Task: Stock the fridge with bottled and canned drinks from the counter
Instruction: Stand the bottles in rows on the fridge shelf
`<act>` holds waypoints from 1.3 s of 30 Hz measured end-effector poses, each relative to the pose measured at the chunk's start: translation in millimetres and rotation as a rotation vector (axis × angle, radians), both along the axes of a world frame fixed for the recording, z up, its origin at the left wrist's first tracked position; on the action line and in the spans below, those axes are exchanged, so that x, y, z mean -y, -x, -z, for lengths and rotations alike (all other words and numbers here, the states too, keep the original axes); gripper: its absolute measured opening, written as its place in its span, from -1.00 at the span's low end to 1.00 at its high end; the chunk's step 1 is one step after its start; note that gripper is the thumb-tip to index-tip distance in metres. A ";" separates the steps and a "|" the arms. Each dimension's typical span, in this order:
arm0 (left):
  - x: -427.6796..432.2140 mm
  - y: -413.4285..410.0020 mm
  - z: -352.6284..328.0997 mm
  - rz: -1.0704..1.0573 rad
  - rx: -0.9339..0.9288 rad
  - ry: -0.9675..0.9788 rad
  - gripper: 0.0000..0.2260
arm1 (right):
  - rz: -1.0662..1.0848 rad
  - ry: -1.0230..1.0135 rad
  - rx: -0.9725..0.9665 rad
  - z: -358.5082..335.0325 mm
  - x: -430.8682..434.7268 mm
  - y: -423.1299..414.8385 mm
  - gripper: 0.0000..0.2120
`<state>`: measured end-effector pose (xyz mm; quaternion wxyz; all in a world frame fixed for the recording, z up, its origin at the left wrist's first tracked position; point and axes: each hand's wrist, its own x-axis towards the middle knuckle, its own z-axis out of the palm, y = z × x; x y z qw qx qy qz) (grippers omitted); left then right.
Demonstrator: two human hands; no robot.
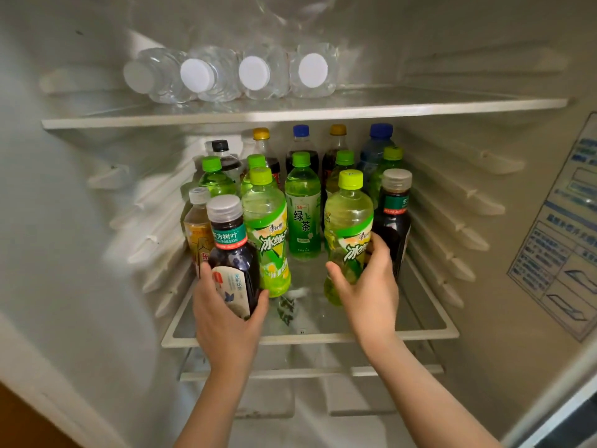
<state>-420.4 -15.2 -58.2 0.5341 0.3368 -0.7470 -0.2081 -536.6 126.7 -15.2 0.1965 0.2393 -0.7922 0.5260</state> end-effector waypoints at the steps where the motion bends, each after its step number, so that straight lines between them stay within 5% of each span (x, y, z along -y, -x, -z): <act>1: 0.0 0.6 0.3 -0.010 -0.001 0.000 -0.06 | 0.001 -0.005 0.001 0.0 1.0 0.3 -0.27; 10: -5.8 -1.1 6.4 0.082 -0.104 -0.044 -0.07 | 0.026 0.178 -0.087 3.5 -29.8 6.9 -0.58; 17: -38.7 16.6 5.9 0.132 -0.275 0.505 -0.51 | -0.041 0.107 0.150 2.5 -31.8 47.9 -0.25; 23: -68.4 44.5 -18.7 0.385 -0.248 0.409 -0.56 | -0.065 0.014 0.159 2.2 -43.5 61.8 -0.34; 26: -77.5 56.8 -21.1 0.548 -0.208 0.178 -0.46 | 0.028 0.000 0.114 4.4 -51.1 49.3 -0.35; 33: -77.6 85.4 -17.6 0.501 0.063 -0.049 -0.25 | 0.146 0.017 0.134 11.9 -73.2 17.8 -0.33; 39: -56.0 98.7 -15.3 0.704 0.043 -0.227 -0.40 | 0.116 0.146 0.160 15.4 -88.5 9.2 -0.36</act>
